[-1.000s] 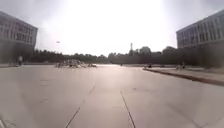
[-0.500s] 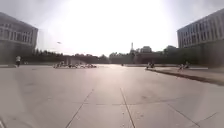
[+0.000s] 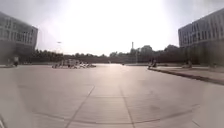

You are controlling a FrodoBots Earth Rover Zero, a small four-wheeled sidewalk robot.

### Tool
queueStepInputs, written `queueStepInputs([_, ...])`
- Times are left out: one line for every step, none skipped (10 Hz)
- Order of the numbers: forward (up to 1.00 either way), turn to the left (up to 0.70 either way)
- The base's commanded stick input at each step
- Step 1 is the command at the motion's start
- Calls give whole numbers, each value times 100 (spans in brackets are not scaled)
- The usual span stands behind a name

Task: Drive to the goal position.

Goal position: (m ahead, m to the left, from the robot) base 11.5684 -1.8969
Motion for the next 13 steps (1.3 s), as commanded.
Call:
queueStepInputs([100, 0])
queueStepInputs([100, 0])
queueStepInputs([100, 0])
queueStepInputs([100, 0])
queueStepInputs([100, 0])
queueStepInputs([100, 0])
queueStepInputs([100, 0])
queueStepInputs([100, 0])
queueStepInputs([100, 0])
queueStepInputs([100, 0])
queueStepInputs([100, 0])
queueStepInputs([100, 0])
queueStepInputs([100, 0])
